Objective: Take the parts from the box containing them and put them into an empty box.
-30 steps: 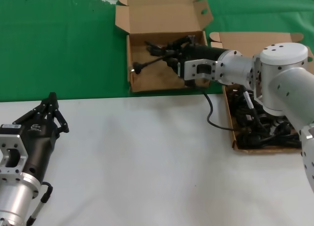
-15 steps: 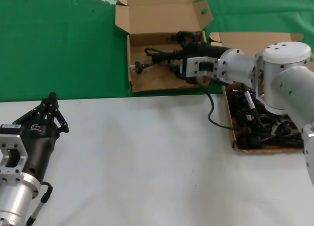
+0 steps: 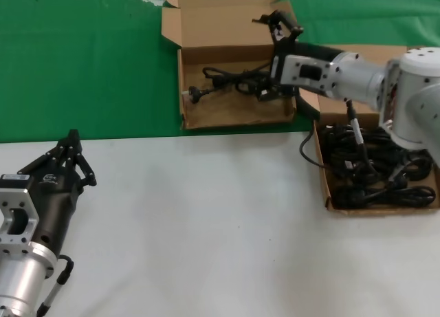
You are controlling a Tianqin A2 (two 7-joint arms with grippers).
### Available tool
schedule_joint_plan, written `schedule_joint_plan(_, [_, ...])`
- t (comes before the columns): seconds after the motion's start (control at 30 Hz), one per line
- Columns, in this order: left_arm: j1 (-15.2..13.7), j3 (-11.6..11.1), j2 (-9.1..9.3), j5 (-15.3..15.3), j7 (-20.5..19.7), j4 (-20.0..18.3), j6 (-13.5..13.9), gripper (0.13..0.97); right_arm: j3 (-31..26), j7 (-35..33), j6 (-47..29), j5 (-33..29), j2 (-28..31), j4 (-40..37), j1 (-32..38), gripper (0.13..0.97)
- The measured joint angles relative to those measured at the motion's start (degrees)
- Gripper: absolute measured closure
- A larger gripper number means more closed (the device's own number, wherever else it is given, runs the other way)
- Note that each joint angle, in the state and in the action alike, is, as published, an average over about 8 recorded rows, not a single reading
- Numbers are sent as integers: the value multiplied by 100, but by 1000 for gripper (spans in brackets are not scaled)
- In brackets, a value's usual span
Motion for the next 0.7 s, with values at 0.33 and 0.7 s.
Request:
schedule_joint_plan(0.33, [0,0,0,0,0,0,0,958,56,921,-289,-5,424,1281,-594,249])
schedule_joint_plan(0.7, [0,0,0,0,0,0,0,958,-40,1775,-194,-111,781,2531,-1242,149])
